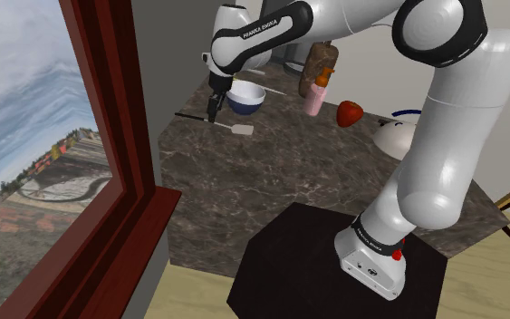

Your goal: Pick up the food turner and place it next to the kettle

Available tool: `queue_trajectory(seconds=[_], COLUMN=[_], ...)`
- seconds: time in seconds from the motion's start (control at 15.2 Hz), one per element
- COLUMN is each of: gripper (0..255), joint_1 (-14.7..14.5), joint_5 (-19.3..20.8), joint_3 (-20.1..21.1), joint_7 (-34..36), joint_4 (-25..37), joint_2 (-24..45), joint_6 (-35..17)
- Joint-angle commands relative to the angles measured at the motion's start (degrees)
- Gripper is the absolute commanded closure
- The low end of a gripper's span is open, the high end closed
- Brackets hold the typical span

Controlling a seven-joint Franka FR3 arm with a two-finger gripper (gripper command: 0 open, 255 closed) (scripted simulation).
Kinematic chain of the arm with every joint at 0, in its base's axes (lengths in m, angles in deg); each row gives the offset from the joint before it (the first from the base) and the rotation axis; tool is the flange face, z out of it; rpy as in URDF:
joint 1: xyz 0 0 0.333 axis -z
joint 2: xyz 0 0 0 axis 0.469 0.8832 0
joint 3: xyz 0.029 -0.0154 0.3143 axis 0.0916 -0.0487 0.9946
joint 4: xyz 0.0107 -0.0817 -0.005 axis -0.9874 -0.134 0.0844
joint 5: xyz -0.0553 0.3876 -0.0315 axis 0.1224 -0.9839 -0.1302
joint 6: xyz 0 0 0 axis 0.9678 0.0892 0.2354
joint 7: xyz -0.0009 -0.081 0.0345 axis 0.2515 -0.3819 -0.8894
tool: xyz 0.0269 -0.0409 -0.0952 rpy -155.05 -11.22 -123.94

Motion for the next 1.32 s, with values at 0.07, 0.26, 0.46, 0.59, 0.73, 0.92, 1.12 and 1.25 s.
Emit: queue_trajectory(seconds=[0.07, 0.26, 0.46, 0.59, 0.73, 0.92, 1.12, 1.25], gripper=[0, 0, 0, 0, 255, 255, 255, 255], joint_1=[-0.07, -0.07, -0.07, -0.07, -0.07, -0.07, -0.07, -0.08], joint_5=[-0.13, -0.16, -0.16, -0.16, -0.16, -0.16, -0.15, -0.15], joint_3=[0.11, 0.12, 0.12, 0.12, 0.12, 0.12, 0.12, 0.12], joint_7=[-0.01, -0.03, -0.03, -0.03, -0.03, -0.03, -0.03, -0.02], joint_4=[-0.61, -0.7, -0.7, -0.69, -0.69, -0.69, -0.7, -0.69], joint_2=[1.29, 1.56, 1.56, 1.56, 1.56, 1.56, 1.56, 1.56], joint_6=[-1.93, -2.29, -2.29, -2.27, -2.27, -2.27, -2.28, -2.28])
